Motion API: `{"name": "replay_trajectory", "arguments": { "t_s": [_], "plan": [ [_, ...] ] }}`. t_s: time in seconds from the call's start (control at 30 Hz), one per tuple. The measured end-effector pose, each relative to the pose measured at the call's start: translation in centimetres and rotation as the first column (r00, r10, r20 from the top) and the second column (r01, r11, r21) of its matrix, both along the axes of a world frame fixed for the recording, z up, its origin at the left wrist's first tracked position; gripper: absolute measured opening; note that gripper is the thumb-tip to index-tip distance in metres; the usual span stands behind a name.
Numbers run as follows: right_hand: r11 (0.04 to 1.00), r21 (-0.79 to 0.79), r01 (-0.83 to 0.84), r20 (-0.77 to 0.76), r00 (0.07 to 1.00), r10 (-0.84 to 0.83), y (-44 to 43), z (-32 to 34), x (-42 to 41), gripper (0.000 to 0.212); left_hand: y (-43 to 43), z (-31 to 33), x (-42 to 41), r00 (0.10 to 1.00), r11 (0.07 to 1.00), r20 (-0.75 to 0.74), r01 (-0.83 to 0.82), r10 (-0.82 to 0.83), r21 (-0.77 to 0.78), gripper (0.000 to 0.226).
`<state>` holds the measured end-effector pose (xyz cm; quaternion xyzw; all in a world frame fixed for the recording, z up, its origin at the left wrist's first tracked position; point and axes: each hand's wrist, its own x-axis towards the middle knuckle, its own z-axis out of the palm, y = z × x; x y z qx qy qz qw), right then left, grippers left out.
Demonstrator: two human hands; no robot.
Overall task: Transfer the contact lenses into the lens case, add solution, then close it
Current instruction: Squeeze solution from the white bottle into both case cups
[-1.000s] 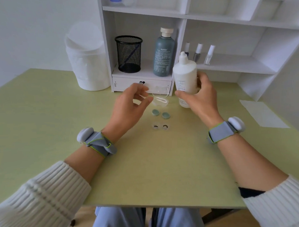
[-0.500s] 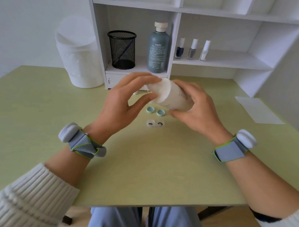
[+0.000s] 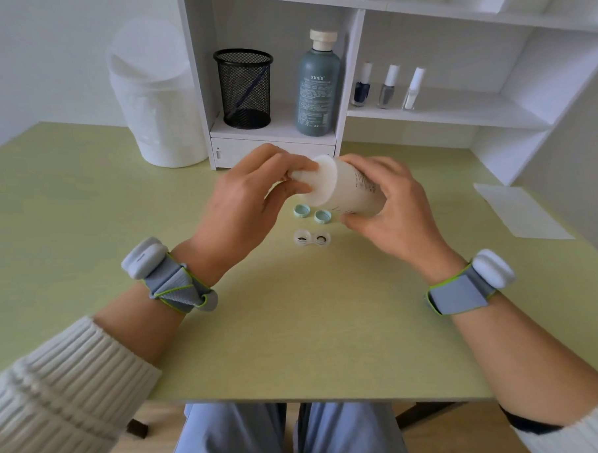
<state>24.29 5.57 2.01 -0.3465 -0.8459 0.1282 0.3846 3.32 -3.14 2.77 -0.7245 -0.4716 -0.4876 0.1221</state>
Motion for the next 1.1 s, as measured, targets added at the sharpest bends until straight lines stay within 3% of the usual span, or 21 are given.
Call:
{"name": "replay_trajectory", "arguments": {
  "t_s": [0.27,0.4,0.5,0.6,0.7,0.83,0.97,1.1],
  "plan": [
    [1.000,0.019,0.006,0.003,1.000,-0.006,0.01,-0.35,-0.25,0.076,-0.01,0.09,0.25,0.988,0.995,0.128,-0.079,0.086,-0.057,0.017],
    [0.999,0.043,0.026,0.019,0.999,-0.027,0.18,-0.39,-0.15,0.075,-0.13,0.16,-0.19,0.977,0.975,0.125,-0.153,0.175,-0.164,0.037],
    [0.998,0.048,0.045,0.028,0.999,-0.046,0.32,-0.36,-0.12,0.075,-0.31,0.41,-0.25,0.992,0.984,0.116,-0.020,0.041,-0.179,0.036],
    [0.998,0.050,0.048,0.029,0.998,-0.049,0.39,-0.38,-0.03,0.076,-0.05,0.05,-0.23,0.996,0.987,-0.012,0.088,-0.090,-0.131,0.037],
    [0.997,0.058,0.048,0.032,0.998,-0.050,0.49,-0.39,0.03,0.076,0.28,-0.22,-0.28,0.998,0.995,-0.045,0.031,-0.036,-0.093,0.031],
    [0.997,0.060,0.046,0.032,0.998,-0.048,0.50,-0.38,0.01,0.076,-0.02,-0.08,-0.13,0.998,0.991,0.069,0.015,-0.006,-0.131,0.021],
    [0.997,0.062,0.050,0.030,0.998,-0.052,0.49,-0.44,0.03,0.076,-0.40,0.21,-0.39,0.983,0.953,0.088,-0.131,0.160,-0.274,0.042],
    [0.997,0.062,0.047,0.030,0.998,-0.049,0.59,-0.45,0.10,0.076,-0.27,0.12,-0.48,0.996,0.982,0.065,0.073,-0.063,-0.176,0.041]
  ]
}}
